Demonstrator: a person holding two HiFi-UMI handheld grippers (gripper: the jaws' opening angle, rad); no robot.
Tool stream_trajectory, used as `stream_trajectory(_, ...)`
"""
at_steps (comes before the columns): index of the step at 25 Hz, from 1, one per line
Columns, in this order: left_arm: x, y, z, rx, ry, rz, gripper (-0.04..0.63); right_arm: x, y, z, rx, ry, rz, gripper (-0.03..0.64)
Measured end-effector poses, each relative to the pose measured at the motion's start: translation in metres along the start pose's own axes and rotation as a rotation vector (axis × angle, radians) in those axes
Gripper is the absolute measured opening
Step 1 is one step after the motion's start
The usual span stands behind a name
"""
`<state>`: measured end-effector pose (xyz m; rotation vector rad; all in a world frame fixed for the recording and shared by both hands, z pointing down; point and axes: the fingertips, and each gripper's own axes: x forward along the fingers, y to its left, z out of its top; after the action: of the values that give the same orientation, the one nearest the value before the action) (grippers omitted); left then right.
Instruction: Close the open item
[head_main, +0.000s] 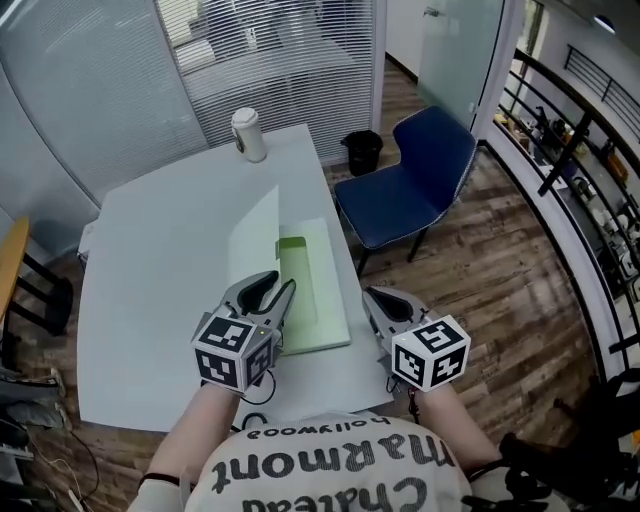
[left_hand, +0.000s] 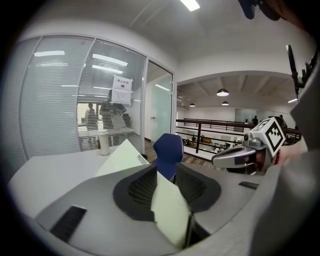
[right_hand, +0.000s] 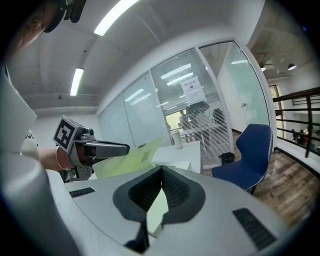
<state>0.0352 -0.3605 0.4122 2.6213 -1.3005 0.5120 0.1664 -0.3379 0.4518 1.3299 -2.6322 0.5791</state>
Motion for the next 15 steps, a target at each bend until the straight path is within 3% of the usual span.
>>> stream_trajectory(15, 0.023, -0.018, -0.015, -0.035, 0.029, -0.074, 0.106, 0.0, -0.009, -0.013, 0.008, 0.033, -0.026, 0.002)
